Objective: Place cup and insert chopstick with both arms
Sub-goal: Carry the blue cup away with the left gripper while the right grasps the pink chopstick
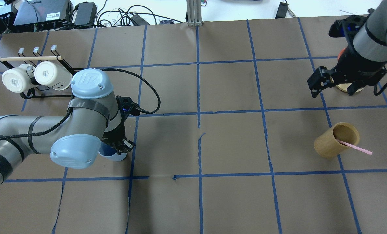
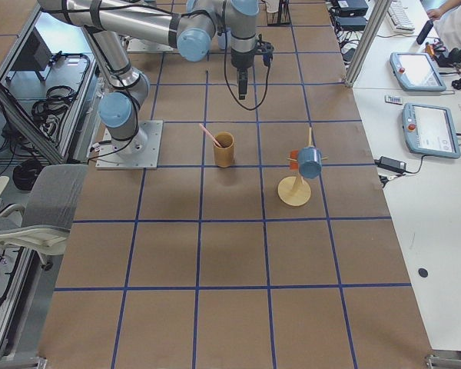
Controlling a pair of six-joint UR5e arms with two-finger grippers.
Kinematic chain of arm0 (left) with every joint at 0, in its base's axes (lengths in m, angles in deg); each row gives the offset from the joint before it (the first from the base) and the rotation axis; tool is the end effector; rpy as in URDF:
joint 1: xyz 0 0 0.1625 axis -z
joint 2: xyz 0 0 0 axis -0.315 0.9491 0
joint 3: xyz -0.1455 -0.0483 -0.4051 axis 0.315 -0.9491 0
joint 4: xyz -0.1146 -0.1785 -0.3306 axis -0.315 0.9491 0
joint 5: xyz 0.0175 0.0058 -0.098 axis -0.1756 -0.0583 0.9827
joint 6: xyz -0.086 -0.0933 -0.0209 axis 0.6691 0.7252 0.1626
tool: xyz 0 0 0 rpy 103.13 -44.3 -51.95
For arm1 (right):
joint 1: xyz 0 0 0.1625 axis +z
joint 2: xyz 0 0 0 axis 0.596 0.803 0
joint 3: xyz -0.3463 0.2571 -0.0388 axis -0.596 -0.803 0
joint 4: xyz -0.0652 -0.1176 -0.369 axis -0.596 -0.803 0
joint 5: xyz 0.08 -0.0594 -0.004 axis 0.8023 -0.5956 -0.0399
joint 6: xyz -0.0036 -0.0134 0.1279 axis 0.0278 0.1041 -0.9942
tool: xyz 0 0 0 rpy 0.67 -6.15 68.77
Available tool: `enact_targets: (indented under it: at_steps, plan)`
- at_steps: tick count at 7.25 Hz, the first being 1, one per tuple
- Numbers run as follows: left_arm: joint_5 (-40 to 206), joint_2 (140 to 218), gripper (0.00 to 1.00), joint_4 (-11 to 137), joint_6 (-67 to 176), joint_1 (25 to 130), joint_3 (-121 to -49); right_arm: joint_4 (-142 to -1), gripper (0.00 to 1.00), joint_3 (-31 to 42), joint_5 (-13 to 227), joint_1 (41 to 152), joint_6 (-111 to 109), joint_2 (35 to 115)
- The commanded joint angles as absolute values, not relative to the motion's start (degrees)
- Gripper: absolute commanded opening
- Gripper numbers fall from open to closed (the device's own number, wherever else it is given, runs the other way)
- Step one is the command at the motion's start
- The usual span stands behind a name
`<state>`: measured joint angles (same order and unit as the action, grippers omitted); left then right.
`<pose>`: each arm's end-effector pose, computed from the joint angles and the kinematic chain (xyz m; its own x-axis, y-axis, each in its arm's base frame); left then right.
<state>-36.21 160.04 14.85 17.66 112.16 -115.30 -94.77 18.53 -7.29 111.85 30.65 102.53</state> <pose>-0.1422 -0.3883 0.2583 -0.8890 0.4540 -0.0594 0.4345 0.8774 0.2032 0.0209 -0.4310 0.4090 -0.9995 -0.0068 0.0308 -0.0071 0.9999 -0.0107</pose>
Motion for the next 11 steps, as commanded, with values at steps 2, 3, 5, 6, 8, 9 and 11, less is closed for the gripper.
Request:
enact_targets:
  at_steps: [2,3,5,6,8,9,11]
  plan:
    - [-30.1,162.3,0.00,15.0,26.5,112.1,-106.9,-94.9,1.00,23.1,-10.9,105.8,35.7,104.1]
    - [-27.7,165.5,0.00,15.0,31.8,112.7,-103.5,-94.9,1.00,26.1,-11.5,102.8,35.7,103.9]
    - [-26.7,173.9,0.00,12.6,45.7,116.6,-96.0,-94.5,1.00,31.4,-12.6,99.5,36.8,105.2]
    - [-25.0,179.3,0.00,12.5,52.1,117.5,-88.8,-91.4,0.99,31.5,-15.4,99.5,36.9,105.4]
    - [-23.6,190.5,0.00,14.0,61.5,120.9,-73.4,-89.1,0.79,31.6,-14.7,99.5,36.9,105.3]
    - [-24.2,194.4,0.00,18.2,64.6,123.5,-67.3,-88.9,0.67,31.6,-14.8,99.5,36.9,105.3]
    - [-28.1,199.9,0.00,21.9,71.3,125.8,-59.4,-88.7,0.43,31.4,-14.8,99.5,36.9,105.2]
